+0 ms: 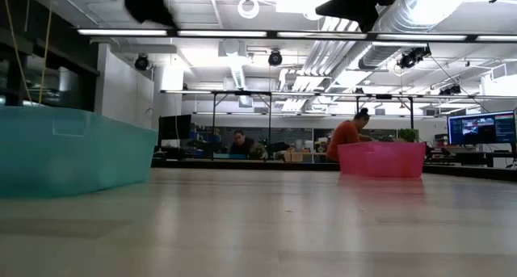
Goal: Pick and place medicine bottles into bin by pill shape (circle, oval)
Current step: Return to Home Position
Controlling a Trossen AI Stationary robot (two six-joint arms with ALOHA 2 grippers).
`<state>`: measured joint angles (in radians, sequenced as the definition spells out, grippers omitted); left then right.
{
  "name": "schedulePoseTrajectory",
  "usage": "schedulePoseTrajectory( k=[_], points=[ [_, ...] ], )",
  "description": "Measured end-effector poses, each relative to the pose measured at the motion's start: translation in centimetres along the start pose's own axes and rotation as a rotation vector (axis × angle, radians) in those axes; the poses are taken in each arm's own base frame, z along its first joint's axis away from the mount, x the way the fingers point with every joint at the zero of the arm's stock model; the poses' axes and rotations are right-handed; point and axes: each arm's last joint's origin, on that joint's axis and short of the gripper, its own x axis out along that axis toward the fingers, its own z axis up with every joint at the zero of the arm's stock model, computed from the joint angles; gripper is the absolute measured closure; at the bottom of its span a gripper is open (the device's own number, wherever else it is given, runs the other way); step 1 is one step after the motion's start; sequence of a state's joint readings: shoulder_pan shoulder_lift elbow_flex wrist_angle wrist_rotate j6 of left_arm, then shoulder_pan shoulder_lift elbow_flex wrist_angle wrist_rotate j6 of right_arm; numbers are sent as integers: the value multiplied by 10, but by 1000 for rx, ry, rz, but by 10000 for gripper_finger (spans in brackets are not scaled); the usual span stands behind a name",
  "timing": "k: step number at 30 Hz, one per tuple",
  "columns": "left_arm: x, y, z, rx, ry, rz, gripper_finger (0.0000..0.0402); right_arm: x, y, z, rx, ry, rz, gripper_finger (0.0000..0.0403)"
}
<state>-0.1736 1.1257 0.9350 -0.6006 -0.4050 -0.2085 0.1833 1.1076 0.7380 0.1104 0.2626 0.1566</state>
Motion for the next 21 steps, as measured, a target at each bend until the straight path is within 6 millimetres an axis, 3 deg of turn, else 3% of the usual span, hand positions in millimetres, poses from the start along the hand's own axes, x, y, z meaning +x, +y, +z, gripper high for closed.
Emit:
schedulePoseTrajectory(
  k=[5,10,14,21],
  points=[
    [-11,33,25,-231,-418,-55,161,0,0,0,1,-5,1,187],
    [6,52,20,-346,-693,-108,161,0,0,1,2,-9,2,187],
    [22,50,9,-367,-736,-140,161,0,1,4,12,-43,5,187],
    [27,35,7,-293,-710,-172,161,-2,-1,20,12,-206,-39,187]
  ],
)
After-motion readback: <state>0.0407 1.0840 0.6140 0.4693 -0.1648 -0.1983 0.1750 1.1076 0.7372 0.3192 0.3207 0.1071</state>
